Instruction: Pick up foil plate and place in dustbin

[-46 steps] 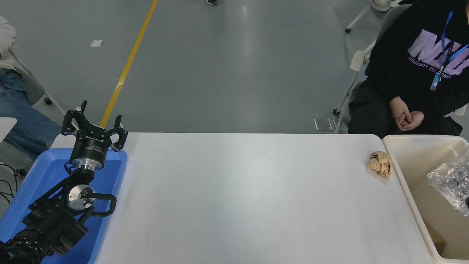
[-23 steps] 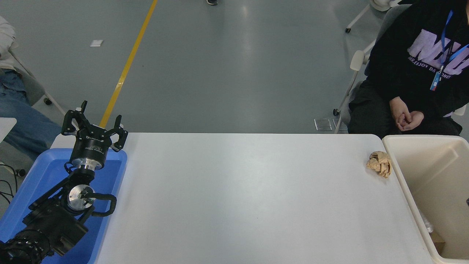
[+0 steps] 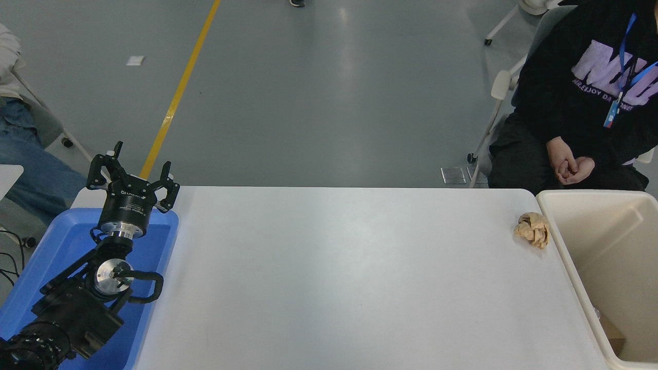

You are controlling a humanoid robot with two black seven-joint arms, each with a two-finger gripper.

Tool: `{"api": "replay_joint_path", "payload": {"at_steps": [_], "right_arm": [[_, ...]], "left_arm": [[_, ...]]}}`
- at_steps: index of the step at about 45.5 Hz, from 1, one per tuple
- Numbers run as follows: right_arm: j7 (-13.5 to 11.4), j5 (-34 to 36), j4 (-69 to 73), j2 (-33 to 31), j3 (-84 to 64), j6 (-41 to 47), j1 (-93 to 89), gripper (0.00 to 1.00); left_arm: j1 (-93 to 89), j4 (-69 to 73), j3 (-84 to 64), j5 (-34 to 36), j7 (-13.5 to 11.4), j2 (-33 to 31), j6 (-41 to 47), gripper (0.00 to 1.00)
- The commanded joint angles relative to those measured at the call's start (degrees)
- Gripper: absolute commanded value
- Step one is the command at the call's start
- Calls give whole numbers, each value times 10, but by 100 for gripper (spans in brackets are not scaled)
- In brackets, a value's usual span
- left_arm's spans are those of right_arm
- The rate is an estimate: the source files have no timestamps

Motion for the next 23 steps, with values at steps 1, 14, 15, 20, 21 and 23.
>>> {"api": "replay_joint_path", "payload": {"at_steps": [1, 14, 15, 20, 21, 23], "right_arm": [[-1, -24, 198, -34, -124, 12, 160, 100], [-1, -29, 359, -22, -250, 202, 411, 100], [-1, -29, 360, -19, -257, 234, 430, 100], [-2, -31, 358, 29, -276, 407, 494, 100], [-2, -34, 358, 37, -279, 431, 505, 100], [-3, -39, 358, 55, -283, 474, 529, 100]], "left_arm": [[0, 0, -1, 0, 0, 0, 0, 99], [0, 0, 0, 0, 0, 0, 0, 99], [0, 0, 0, 0, 0, 0, 0, 99], [0, 0, 0, 0, 0, 0, 0, 99], [-1, 0, 0, 0, 0, 0, 0, 99], [0, 0, 0, 0, 1, 0, 0, 99]]}}
